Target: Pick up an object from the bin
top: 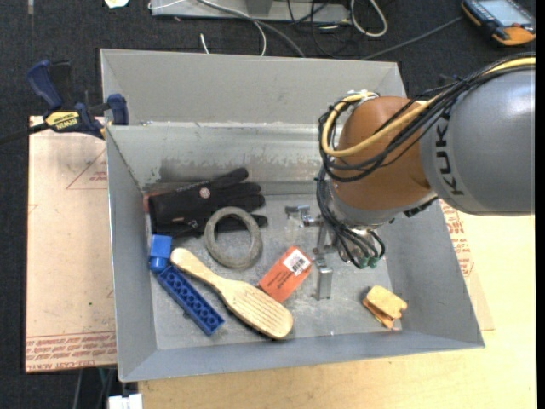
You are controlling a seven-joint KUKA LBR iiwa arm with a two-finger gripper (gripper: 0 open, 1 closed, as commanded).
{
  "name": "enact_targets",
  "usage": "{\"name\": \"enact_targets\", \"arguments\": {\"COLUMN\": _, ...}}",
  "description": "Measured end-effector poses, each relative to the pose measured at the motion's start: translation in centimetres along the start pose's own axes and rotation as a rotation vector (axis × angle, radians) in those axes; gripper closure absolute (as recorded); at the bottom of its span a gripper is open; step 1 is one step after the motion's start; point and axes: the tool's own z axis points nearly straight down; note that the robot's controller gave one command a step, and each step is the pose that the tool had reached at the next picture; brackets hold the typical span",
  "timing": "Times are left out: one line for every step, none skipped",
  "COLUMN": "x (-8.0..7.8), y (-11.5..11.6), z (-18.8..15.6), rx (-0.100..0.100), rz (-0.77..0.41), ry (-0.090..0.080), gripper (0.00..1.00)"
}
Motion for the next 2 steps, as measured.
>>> {"name": "enact_targets", "arguments": {"x": -0.9, "y": -2.3, "z": 0.7, "rx": 0.0, "rz": -0.189, "ry": -0.009, "gripper": 0.0}}
{"name": "enact_targets", "arguments": {"x": -1.0, "y": -1.8, "z": 3.4, "rx": -0.002, "rz": -0.266, "ry": 0.002, "gripper": 0.0}}
